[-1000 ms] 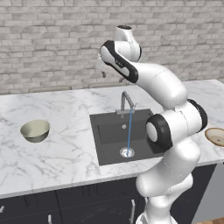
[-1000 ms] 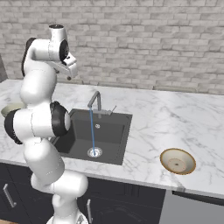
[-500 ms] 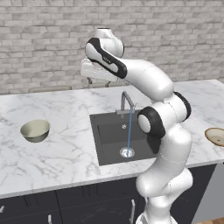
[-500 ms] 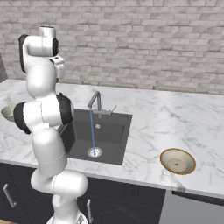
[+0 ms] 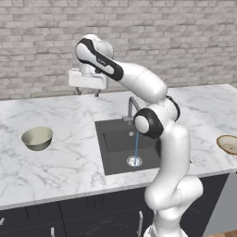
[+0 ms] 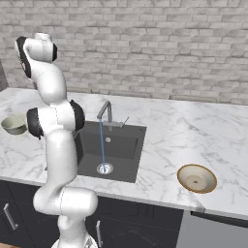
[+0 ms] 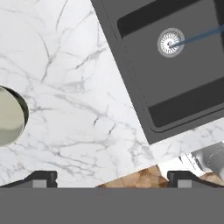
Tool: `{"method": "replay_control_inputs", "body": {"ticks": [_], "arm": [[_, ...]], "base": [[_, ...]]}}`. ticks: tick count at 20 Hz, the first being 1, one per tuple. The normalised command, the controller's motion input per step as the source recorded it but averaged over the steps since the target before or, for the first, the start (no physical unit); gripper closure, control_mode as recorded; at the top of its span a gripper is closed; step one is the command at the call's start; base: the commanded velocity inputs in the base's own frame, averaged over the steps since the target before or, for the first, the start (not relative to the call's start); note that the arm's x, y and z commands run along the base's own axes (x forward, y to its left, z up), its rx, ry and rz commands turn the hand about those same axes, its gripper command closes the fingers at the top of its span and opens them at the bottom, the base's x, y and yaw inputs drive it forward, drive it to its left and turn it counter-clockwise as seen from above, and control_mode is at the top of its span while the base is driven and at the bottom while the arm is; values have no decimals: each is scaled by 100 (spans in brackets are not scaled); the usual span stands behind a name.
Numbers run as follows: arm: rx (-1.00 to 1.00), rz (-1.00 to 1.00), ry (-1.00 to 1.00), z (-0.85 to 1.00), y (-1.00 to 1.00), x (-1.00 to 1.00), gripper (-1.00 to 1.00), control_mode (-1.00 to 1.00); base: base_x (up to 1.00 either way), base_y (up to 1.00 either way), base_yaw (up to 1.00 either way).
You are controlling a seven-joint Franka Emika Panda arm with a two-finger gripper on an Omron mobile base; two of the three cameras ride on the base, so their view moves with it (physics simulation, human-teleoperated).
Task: Rinse each bowl for a few seconds and place them down in the sink or on the counter.
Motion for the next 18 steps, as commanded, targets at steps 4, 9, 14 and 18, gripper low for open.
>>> {"method": "replay_control_inputs", "body": {"ticks": [4,9,14,18], "arm": [[-4,0,27,-16,60,0,-100,-100],[-6,0,21,-24,54,0,-100,-100],[-8,0,9,-23,58,0,-100,-100],[-11,0,1,-13,53,0,-100,-100]], "base": [[0,0,0],[0,0,0],[0,0,0],[0,0,0]]}}
